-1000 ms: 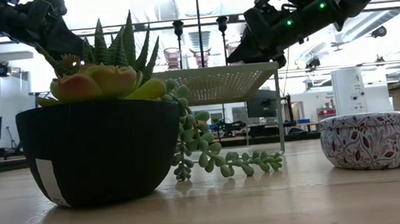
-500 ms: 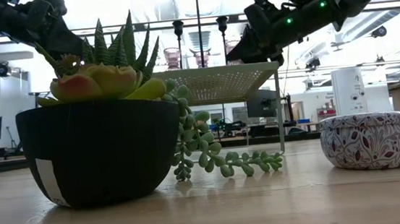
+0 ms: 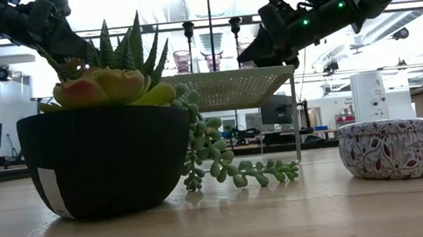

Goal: Pick & Place candle stick holders
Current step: Put the pink glass candle on the shelf, then put the pink scented candle on the shelf

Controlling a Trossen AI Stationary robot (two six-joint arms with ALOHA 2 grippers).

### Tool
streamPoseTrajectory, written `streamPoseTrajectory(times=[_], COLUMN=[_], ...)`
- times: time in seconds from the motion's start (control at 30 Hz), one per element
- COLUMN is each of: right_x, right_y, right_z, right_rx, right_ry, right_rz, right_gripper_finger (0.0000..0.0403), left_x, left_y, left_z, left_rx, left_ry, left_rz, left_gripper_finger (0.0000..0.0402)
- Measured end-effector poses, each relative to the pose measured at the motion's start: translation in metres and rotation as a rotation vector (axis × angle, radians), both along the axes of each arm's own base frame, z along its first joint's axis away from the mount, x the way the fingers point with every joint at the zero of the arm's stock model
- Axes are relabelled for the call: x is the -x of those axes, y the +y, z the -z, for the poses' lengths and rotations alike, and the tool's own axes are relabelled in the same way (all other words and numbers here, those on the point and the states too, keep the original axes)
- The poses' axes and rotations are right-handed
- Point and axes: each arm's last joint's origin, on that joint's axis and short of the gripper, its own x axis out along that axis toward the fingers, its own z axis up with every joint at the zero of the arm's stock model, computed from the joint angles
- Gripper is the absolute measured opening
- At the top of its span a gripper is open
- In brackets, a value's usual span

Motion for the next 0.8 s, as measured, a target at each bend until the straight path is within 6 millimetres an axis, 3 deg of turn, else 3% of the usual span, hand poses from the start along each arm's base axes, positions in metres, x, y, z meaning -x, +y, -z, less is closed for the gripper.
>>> streamPoseTrajectory(times=[0.37, 0.8], right_x=[0.0, 0.013], right_y=[0.0, 0.003], right_z=[-0.004, -0.036], right_rx=[0.03, 0.123], right_ry=[-0.016, -0.161], right_rz=[-0.006, -0.016], right_gripper_finger=[0.0305, 0.0295], left_x=[0.0, 0.0], left_y=[0.0, 0.0], left_z=[0.0, 0.0], left_rx=[0.0, 0.0], left_ry=[0.0, 0.0], left_rz=[0.0, 0.0], left_gripper_finger=[0.0216, 0.0216])
